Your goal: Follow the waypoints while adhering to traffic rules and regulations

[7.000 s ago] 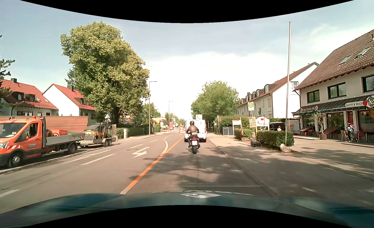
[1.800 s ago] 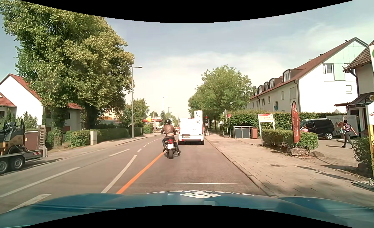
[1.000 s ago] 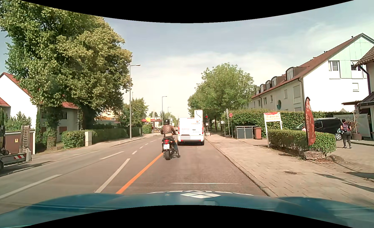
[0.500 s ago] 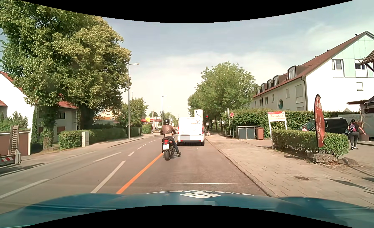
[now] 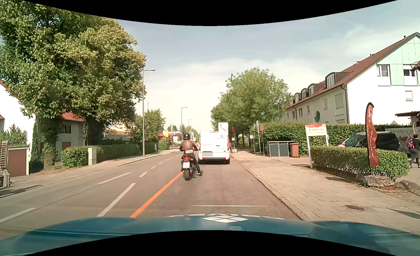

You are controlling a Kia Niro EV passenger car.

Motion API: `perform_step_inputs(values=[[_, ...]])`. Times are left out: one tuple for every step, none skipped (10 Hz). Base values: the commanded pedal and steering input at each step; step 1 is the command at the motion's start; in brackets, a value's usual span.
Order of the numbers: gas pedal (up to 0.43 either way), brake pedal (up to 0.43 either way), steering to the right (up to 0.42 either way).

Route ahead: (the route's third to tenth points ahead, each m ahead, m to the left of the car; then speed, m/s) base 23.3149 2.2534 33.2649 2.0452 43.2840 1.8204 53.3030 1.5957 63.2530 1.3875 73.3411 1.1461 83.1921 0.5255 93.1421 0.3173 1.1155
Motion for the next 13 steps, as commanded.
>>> perform_step_inputs(values=[[0.0,0.0,-0.005],[0.0,0.0,-0.006],[0.0,0.0,-0.005],[0.0,0.0,-0.005],[0.0,0.0,-0.006],[0.0,0.0,-0.006],[0.0,0.0,-0.006],[0.0,0.0,-0.006],[0.0,0.0,-0.006],[0.0,0.0,-0.006],[0.0,0.0,-0.007],[0.0,0.0,-0.007],[0.0,0.0,-0.007]])
